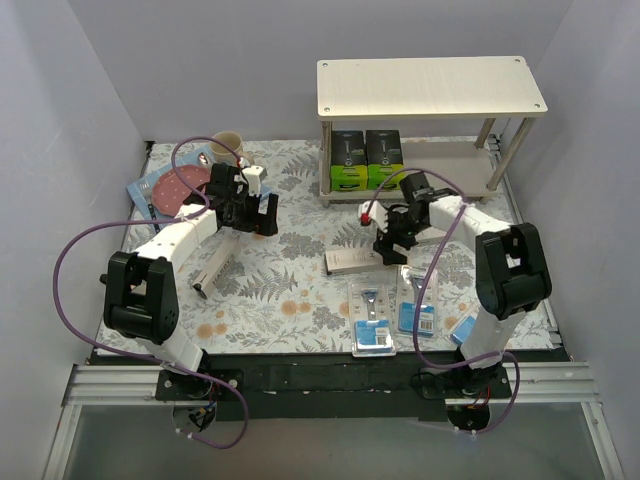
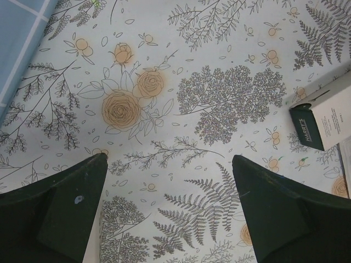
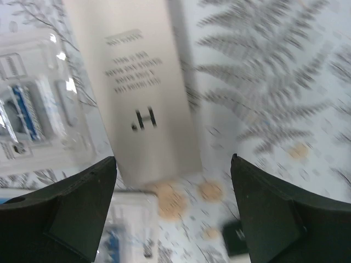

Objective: Place and organize the shaving razors onto the shelf

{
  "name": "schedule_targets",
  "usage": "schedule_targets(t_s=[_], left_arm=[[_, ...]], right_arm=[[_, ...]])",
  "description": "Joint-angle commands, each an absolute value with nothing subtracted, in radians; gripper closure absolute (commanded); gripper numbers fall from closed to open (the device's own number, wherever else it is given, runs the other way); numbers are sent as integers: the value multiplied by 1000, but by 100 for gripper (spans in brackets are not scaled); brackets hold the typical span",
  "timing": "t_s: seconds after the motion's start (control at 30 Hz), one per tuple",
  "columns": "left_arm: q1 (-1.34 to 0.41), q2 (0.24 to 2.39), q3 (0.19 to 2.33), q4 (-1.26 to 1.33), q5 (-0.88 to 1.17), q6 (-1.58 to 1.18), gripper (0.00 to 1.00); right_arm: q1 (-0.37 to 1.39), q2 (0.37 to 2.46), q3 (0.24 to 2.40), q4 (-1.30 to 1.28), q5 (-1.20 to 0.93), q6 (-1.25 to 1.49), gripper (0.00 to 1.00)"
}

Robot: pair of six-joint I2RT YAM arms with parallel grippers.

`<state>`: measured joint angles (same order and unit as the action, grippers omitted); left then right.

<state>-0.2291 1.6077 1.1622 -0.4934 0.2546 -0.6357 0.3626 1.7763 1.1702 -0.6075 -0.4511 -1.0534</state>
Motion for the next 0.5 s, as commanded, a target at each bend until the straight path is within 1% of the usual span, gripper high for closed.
schedule_targets(t_s=[0.0, 0.13, 0.23, 0.47], left_arm=[[-225, 1563, 1187, -497, 267, -630, 2], [-225, 1574, 1189, -492, 273, -632, 2], [-225, 1589, 1201, -494, 284, -634, 2], [-225, 1612, 1224, -500, 279, -629, 2]], right_arm=[[201, 1703, 1284, -707, -506, -1170, 8], [76, 1698, 1292, -756, -457, -1337, 6], [22, 1733, 1321, -770, -431, -1428, 6], [-63, 1880, 1436, -759, -397, -1486, 5]])
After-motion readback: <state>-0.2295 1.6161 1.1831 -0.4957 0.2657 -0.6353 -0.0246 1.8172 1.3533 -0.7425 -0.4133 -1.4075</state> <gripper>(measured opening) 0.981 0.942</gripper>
